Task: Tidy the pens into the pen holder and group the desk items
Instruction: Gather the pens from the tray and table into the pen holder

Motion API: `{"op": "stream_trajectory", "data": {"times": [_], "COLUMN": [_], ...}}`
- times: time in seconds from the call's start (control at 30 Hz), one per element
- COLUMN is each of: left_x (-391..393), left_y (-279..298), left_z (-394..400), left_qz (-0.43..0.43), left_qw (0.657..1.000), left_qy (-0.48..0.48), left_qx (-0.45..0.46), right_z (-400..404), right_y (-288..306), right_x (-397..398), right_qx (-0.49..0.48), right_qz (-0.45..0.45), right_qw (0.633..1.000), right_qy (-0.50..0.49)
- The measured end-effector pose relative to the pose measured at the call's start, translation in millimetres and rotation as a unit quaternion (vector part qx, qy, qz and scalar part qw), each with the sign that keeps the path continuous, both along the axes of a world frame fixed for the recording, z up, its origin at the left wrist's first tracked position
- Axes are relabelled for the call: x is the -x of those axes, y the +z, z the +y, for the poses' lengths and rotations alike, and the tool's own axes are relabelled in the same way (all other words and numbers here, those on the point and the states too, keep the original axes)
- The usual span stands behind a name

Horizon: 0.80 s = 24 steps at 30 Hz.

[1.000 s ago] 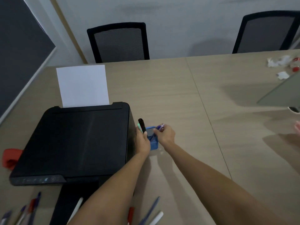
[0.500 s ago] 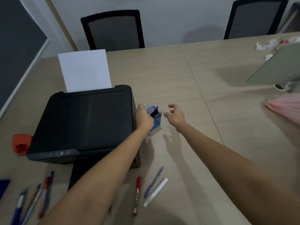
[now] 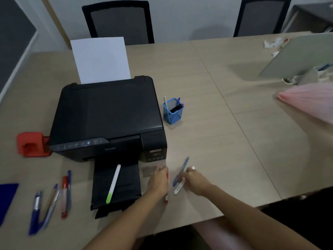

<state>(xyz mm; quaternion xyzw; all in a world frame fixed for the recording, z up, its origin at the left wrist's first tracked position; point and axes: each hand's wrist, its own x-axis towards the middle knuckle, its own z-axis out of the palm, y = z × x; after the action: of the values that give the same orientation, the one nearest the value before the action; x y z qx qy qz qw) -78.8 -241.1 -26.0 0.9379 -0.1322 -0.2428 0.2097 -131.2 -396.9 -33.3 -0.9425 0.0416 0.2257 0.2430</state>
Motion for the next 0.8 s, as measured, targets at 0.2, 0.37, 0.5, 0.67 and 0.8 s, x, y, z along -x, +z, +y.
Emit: {"op": "stream_trajectory", "data": {"times": [0.2,0.37,0.5,0.67,0.8], "left_x": [7.4,11.7,2.9,-60.9,-134.5], "left_y": [-9.8,-13.1,17.3,95.6,141.2], "left_z": [9.4,9.9,-19.1,-63.5,-85.6], "left_qz": [0.012,0.066,0.073,-0.039,-0.142], "left_qw": [0.998,0.994,0.995,0.991,0.972], "left_qy": [-0.032,-0.001,-0.059,-0.075,0.019], "left_qx": [-0.054,-0.085,-0.038,0.108,0.185], "right_z": [13.6,-5.3,-44.1,-93.9,-116.0], "right_y": [-11.4,-7.6,21.8,67.7,98.3], "right_x": [22.2,34.9,16.8,-51.1,-111.8], "right_qx": [0.083,0.126,0.018,-0.064,-0.153], "right_qz": [-0.010,-0.048,-0.166,-0.288,-0.340], "right_qw": [0.995,0.988,0.983,0.917,0.865], "right_qy": [0.045,0.079,-0.077,-0.267,-0.335]}}
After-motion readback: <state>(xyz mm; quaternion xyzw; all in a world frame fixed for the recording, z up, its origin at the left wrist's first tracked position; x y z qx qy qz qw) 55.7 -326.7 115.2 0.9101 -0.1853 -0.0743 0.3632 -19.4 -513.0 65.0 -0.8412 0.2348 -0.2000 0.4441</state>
